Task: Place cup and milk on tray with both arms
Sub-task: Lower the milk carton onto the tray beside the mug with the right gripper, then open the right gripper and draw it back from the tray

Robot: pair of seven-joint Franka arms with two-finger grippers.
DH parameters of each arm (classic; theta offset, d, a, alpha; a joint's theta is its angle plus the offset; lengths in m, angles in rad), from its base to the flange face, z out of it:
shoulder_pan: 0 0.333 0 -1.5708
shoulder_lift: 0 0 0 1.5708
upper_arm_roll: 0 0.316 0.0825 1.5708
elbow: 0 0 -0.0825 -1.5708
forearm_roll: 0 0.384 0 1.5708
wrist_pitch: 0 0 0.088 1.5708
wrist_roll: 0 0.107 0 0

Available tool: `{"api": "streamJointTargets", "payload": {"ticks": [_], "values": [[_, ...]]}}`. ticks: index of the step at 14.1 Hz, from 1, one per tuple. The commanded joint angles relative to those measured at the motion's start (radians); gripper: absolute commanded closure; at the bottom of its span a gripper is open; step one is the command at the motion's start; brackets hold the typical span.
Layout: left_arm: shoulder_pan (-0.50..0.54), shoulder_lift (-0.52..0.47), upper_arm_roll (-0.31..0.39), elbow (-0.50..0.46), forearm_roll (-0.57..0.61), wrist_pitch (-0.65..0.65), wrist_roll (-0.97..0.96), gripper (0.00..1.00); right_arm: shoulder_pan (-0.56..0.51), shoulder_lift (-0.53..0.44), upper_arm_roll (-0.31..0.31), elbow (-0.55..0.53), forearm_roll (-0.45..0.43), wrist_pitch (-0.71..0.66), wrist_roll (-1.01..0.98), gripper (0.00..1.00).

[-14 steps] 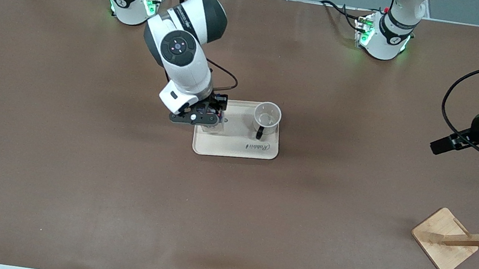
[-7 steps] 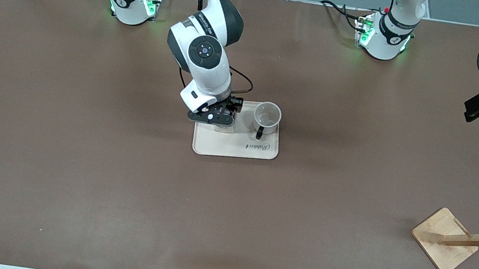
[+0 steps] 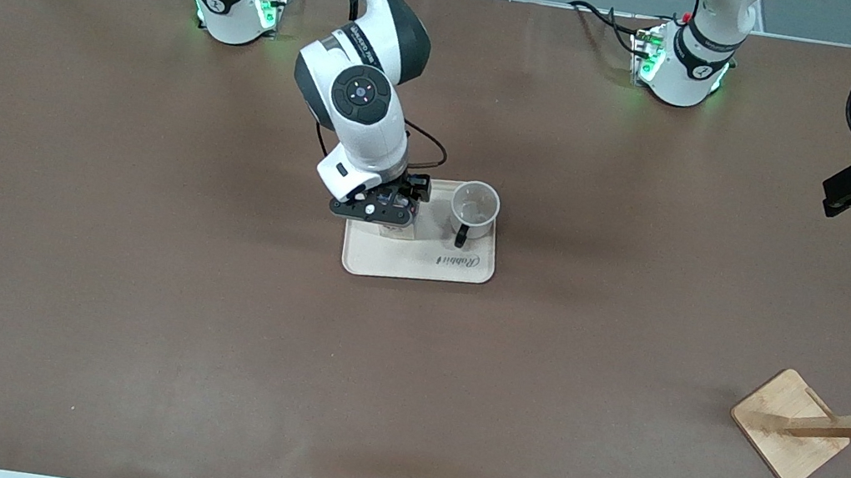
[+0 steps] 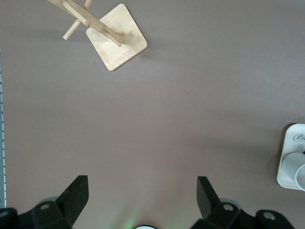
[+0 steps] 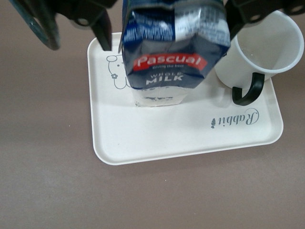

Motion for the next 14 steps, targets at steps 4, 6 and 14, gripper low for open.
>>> {"api": "streamJointTargets", "payload": {"ticks": [4, 6, 14], "values": [[-0.188, -0.098, 0.24, -0.129, -0.042, 0.061, 0.066, 0.0, -0.003, -0.015, -0.003, 0.046, -0.009, -0.031, 0.017, 0.0], [-0.212, -0.152, 0.267, -0.214, -0.056, 0.113, 0.066, 0.0, -0.014, -0.023, -0.004, 0.145, -0.001, -0.152, 0.02, 0.0], [-0.212, -0.173, 0.278, -0.209, -0.076, 0.107, 0.114, 0.0, -0.18, -0.076, -0.011, 0.399, -0.01, -0.536, -0.013, 0.0]]}}
